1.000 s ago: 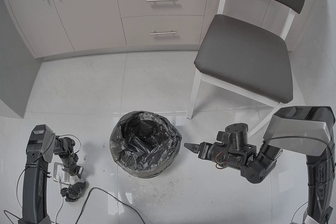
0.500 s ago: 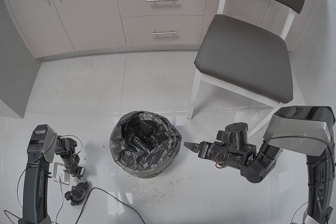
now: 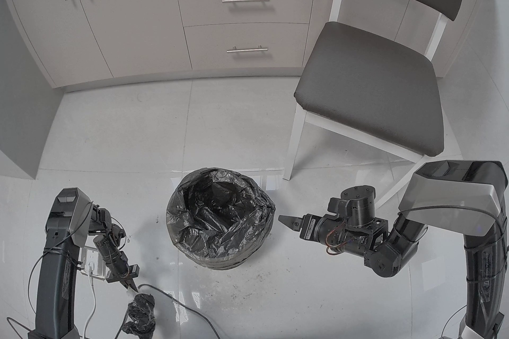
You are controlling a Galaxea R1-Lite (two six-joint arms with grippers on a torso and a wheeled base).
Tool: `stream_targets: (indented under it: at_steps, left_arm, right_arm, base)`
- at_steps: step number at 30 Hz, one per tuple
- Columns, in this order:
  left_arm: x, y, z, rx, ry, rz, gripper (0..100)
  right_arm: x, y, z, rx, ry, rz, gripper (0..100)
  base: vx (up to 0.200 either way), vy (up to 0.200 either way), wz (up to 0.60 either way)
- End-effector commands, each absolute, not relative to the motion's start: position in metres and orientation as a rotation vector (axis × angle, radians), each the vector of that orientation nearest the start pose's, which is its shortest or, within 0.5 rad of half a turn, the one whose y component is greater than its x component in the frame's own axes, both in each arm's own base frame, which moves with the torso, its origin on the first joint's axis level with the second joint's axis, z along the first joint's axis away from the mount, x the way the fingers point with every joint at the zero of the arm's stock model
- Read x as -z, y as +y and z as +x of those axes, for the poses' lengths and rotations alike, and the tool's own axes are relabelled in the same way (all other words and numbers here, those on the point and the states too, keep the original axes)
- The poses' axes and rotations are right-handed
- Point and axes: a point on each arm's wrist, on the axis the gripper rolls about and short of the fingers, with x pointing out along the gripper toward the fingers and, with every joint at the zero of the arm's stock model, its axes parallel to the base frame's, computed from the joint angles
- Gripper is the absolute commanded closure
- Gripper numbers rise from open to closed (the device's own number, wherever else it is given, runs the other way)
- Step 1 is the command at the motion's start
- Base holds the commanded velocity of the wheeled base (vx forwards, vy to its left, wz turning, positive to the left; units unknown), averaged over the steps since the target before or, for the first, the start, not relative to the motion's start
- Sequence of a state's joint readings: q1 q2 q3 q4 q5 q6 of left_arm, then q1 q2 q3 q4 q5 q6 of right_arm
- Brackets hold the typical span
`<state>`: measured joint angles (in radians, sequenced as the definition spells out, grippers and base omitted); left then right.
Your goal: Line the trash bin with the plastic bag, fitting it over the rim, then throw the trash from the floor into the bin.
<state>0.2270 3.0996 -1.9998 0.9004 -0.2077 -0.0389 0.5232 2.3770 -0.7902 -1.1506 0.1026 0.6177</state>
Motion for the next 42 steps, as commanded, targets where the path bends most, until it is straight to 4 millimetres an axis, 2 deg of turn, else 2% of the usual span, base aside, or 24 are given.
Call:
stream_targets:
  at_steps: [1, 6, 8, 9, 10, 11, 12, 15, 17, 18, 19, 21, 23, 24, 28, 33, 36, 37, 42]
  left_arm:
    - [0.195, 0.077, 0.391, -0.073, 2.019, -0.585, 100]
    - [0.186, 0.079, 0.393, -0.13, 2.008, -0.705, 100]
    - [0.167, 0.079, 0.398, -0.174, 1.994, -0.797, 100]
    - [0.164, 0.079, 0.399, -0.178, 1.989, -0.805, 100]
    - [0.148, 0.079, 0.404, -0.2, 1.959, -0.871, 100]
    - [0.148, 0.079, 0.404, -0.2, 1.959, -0.871, 100]
    - [0.129, 0.078, 0.411, -0.238, 1.919, -0.935, 100]
    - [0.095, 0.068, 0.421, -0.326, 1.863, -1.0, 100]
    - [0.087, 0.067, 0.423, -0.336, 1.85, -1.014, 100]
    - [0.061, 0.062, 0.428, -0.344, 1.806, -1.073, 100]
    - [0.061, 0.062, 0.428, -0.344, 1.806, -1.073, 100]
    - [0.03, 0.053, 0.43, -0.326, 1.776, -1.123, 100]
    - [0.024, 0.051, 0.431, -0.325, 1.768, -1.132, 100]
    - [0.006, 0.043, 0.431, -0.314, 1.752, -1.132, 100]
    - [-0.02, 0.027, 0.428, -0.289, 1.754, -1.103, 100]
    - [-0.053, 0.008, 0.423, -0.26, 1.73, -1.08, 100]
    - [-0.063, 0.003, 0.422, -0.244, 1.715, -1.068, 100]
    - [-0.075, -0.001, 0.421, -0.237, 1.688, -1.056, 100]
    - [-0.096, -0.011, 0.42, -0.24, 1.619, -1.089, 100]
  right_arm:
    - [0.012, 0.193, 0.33, -0.459, 0.609, 0.494, 0]
    - [0.014, 0.193, 0.33, -0.458, 0.612, 0.493, 0]
    - [0.017, 0.193, 0.33, -0.454, 0.619, 0.489, 0]
    - [0.017, 0.193, 0.33, -0.454, 0.618, 0.489, 0]
    - [0.017, 0.193, 0.33, -0.454, 0.618, 0.489, 0]
    - [0.017, 0.193, 0.33, -0.454, 0.618, 0.489, 0]
    - [0.017, 0.193, 0.33, -0.454, 0.618, 0.489, 0]
    - [0.015, 0.192, 0.328, -0.456, 0.617, 0.49, 0]
    - [0.015, 0.192, 0.328, -0.457, 0.616, 0.489, 0]
    - [0.015, 0.192, 0.329, -0.457, 0.616, 0.489, 0]
    - [0.015, 0.192, 0.329, -0.457, 0.616, 0.489, 0]
    - [0.018, 0.191, 0.328, -0.453, 0.623, 0.487, 0]
    - [0.019, 0.191, 0.328, -0.452, 0.624, 0.485, 0]
    - [0.019, 0.191, 0.328, -0.452, 0.626, 0.485, 0]
    - [0.029, 0.187, 0.332, -0.433, 0.64, 0.477, 0]
    - [0.03, 0.184, 0.334, -0.423, 0.641, 0.481, 0]
    - [0.032, 0.184, 0.333, -0.422, 0.645, 0.478, 0]
    - [0.031, 0.18, 0.334, -0.416, 0.636, 0.484, 0]
    - [0.035, 0.179, 0.332, -0.425, 0.616, 0.487, 0]
  base:
    - [0.0, 0.0, 0.0]
    - [0.0, 0.0, 0.0]
    - [0.0, 0.0, 0.0]
    - [0.0, 0.0, 0.0]
    - [0.0, 0.0, 0.0]
    - [0.0, 0.0, 0.0]
    - [0.0, 0.0, 0.0]
    - [0.0, 0.0, 0.0]
    - [0.0, 0.0, 0.0]
    - [0.0, 0.0, 0.0]
    - [0.0, 0.0, 0.0]
    - [0.0, 0.0, 0.0]
    - [0.0, 0.0, 0.0]
    - [0.0, 0.0, 0.0]
    - [0.0, 0.0, 0.0]
    - [0.0, 0.0, 0.0]
    - [0.0, 0.0, 0.0]
    - [0.0, 0.0, 0.0]
    - [0.0, 0.0, 0.0]
